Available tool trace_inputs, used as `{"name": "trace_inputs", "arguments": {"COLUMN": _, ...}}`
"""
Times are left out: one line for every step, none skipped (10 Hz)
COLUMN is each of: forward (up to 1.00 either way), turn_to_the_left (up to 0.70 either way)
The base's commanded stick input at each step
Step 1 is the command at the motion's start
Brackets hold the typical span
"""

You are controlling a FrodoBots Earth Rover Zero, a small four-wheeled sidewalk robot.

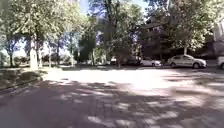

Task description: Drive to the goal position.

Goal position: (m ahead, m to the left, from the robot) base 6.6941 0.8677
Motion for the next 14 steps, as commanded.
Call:
{"name": "trace_inputs", "arguments": {"forward": 0.85, "turn_to_the_left": 0.00}}
{"name": "trace_inputs", "arguments": {"forward": 0.85, "turn_to_the_left": 0.00}}
{"name": "trace_inputs", "arguments": {"forward": 0.85, "turn_to_the_left": 0.00}}
{"name": "trace_inputs", "arguments": {"forward": 0.85, "turn_to_the_left": 0.00}}
{"name": "trace_inputs", "arguments": {"forward": 0.85, "turn_to_the_left": 0.00}}
{"name": "trace_inputs", "arguments": {"forward": 0.85, "turn_to_the_left": 0.00}}
{"name": "trace_inputs", "arguments": {"forward": 0.85, "turn_to_the_left": 0.00}}
{"name": "trace_inputs", "arguments": {"forward": 0.85, "turn_to_the_left": 0.00}}
{"name": "trace_inputs", "arguments": {"forward": 0.85, "turn_to_the_left": 0.00}}
{"name": "trace_inputs", "arguments": {"forward": 0.85, "turn_to_the_left": 0.00}}
{"name": "trace_inputs", "arguments": {"forward": 0.85, "turn_to_the_left": 0.00}}
{"name": "trace_inputs", "arguments": {"forward": 0.85, "turn_to_the_left": 0.00}}
{"name": "trace_inputs", "arguments": {"forward": 0.85, "turn_to_the_left": 0.00}}
{"name": "trace_inputs", "arguments": {"forward": 0.85, "turn_to_the_left": 0.00}}
